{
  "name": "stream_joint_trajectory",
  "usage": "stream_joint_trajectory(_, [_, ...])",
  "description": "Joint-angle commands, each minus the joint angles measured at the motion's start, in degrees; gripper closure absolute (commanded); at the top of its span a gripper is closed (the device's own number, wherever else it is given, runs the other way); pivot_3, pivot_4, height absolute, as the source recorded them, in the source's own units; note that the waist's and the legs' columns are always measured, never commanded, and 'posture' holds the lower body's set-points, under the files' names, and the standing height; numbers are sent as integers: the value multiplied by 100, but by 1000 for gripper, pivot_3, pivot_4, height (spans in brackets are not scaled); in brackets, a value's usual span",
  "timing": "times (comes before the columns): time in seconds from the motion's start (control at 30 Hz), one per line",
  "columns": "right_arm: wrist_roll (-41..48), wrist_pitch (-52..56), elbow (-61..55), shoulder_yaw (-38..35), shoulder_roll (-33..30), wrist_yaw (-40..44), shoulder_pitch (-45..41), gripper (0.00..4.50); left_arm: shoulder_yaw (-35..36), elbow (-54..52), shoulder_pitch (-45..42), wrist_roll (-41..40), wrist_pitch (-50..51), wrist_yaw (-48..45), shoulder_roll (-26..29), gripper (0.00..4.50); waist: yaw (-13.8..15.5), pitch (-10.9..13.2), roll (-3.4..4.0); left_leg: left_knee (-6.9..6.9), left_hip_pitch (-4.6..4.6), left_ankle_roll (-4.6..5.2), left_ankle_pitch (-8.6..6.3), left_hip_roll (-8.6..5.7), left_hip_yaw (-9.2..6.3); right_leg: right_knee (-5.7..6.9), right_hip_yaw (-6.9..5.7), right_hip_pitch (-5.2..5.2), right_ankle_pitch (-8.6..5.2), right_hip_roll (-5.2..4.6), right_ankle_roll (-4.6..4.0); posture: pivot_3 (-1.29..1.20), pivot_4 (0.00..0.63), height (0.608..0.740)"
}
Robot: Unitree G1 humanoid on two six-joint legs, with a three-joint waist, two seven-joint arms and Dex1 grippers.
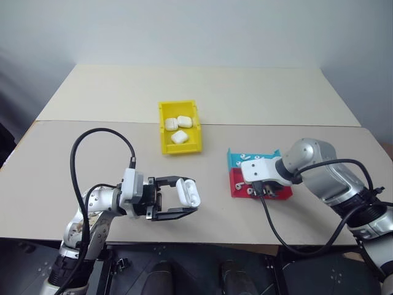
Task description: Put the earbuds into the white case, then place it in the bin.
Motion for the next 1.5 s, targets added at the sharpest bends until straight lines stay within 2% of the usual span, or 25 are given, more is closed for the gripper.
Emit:
stream_joint_trajectory(0.03, [-41,-82,-110,-58,-15,54,4,3022,-11,-156,-21,17,-117,52,17,1763,-1,0,0,0,0,0,0,0,0,0,0,0,0,0,0,0,150,740])
stream_joint_trajectory(0.1, [-55,-109,-99,-57,-15,46,14,3698,-10,-158,4,36,-125,69,23,1763,-2,0,0,0,0,0,0,0,0,0,0,0,0,0,0,0,150,740])
stream_joint_trajectory(0.13, [-54,-109,-101,-63,-8,39,16,3768,-6,-160,20,41,-132,71,26,1763,-1,0,0,0,0,0,0,0,0,0,0,0,0,0,0,0,150,740])
stream_joint_trajectory(0.43, [-106,-183,-63,-73,-20,25,-11,3768,9,-187,42,75,-118,125,17,1763,-1,0,0,0,0,0,0,0,0,0,0,0,0,0,0,0,150,740])
stream_joint_trajectory(0.67, [154,83,-296,-464,-161,82,-60,3768,14,-192,-10,61,-96,194,-1,1763,1,0,0,-1,0,0,0,0,0,0,0,0,0,0,0,0,150,740])
stream_joint_trajectory(0.83, [701,761,-896,-1099,-377,137,-21,3768,70,-192,-175,-92,-33,272,-71,1763,6,1,0,-1,-2,0,0,0,-1,-1,0,-1,0,-1,0,0,150,740])
stream_joint_trajectory(0.93, [1366,1376,-1311,-1862,-417,65,4,3768,88,-131,-361,-171,24,278,-93,1763,15,1,0,-1,-2,0,0,0,-2,0,-1,-1,0,0,0,0,150,740])
stream_joint_trajectory(1.0, [1927,1733,-1498,-2581,-260,-146,12,3768,67,-140,-522,-281,142,281,-91,1763,14,1,0,-1,-1,0,0,0,-2,-1,-1,2,0,0,0,0,150,740])
stream_joint_trajectory(1.1, [2958,2018,-1727,-3879,330,-612,58,3768,6,-189,-783,-474,396,228,-52,1763,15,1,-1,-1,-2,0,0,0,-4,-2,-3,4,0,0,0,0,150,740])
stream_joint_trajectory(1.23, [4239,1476,-2277,-5256,1385,-1227,447,3768,-120,-88,-1228,-696,629,172,-225,1763,12,0,-4,-4,-1,1,0,0,-8,-2,-4,6,0,1,1,0,150,740])
stream_joint_trajectory(1.37, [5212,832,-2661,-5656,2285,-1712,834,3768,-338,119,-1688,-770,841,-30,-396,1763,20,0,-3,-2,-6,1,0,-1,-10,-1,-6,5,1,0,2,0,150,740])
stream_joint_trajectory(1.5, [5631,247,-2682,-5371,2667,-1785,1098,3768,-546,310,-2082,-749,1070,-158,-488,1763,-1,1,-2,-3,1,1,0,-2,-11,1,-6,8,1,2,2,0,150,740])
